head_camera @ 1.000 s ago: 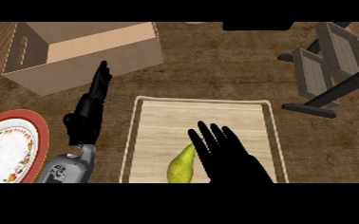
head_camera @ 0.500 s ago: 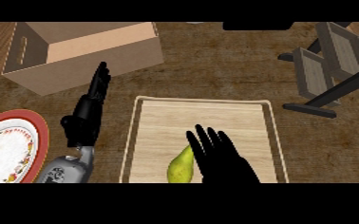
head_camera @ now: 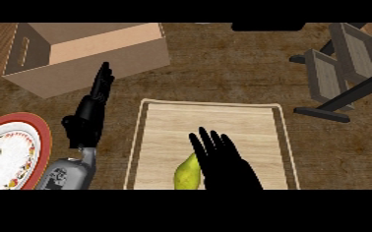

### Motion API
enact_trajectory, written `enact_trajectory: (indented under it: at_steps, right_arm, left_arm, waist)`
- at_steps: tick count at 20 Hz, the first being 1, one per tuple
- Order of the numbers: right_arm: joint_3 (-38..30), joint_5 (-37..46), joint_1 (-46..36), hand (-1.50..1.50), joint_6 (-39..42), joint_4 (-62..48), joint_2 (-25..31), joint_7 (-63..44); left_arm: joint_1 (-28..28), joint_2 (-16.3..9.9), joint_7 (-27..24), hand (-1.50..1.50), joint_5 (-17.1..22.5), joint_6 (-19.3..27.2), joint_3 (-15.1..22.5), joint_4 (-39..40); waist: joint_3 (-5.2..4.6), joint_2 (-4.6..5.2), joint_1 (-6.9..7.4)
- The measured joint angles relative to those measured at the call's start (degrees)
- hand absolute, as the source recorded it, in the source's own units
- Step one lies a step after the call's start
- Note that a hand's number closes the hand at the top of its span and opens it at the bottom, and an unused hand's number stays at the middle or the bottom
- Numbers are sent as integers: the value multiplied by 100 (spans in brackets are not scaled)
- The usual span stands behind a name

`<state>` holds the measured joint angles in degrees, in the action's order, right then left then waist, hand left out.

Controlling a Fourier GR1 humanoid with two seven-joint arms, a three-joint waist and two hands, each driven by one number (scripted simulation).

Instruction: Pick the pear from the tray and place it in the tiered basket

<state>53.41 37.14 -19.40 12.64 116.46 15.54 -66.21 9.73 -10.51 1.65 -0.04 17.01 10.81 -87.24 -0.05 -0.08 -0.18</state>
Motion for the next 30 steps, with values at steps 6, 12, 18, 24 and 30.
enact_trajectory:
  at_steps: [6, 12, 18, 24, 30]
  right_arm:
    - [-139, 164, 161, -150, 169, -231, -386, 209]
    - [-308, 373, 355, -150, 293, -618, -665, 410]
    - [-397, 634, 484, -150, 440, -926, -1000, 521]
    - [-605, 873, 595, -150, 516, -1299, -1259, 742]
    - [-758, 1155, 848, -150, 580, -1470, -1381, 1007]
  left_arm:
    - [0, 147, 69, 0, -131, 22, 60, -34]
    - [-80, 237, 88, 0, -258, 38, 96, -127]
    - [-89, 241, 177, 0, -312, -9, 1, -192]
    - [-232, 273, -9, 0, -307, -149, -85, -174]
    - [-181, 405, 96, 0, -450, -191, -124, -190]
  waist:
    - [1, 1, 9]
    - [3, 1, 18]
    - [3, 1, 23]
    - [3, 5, 23]
    - [5, 4, 19]
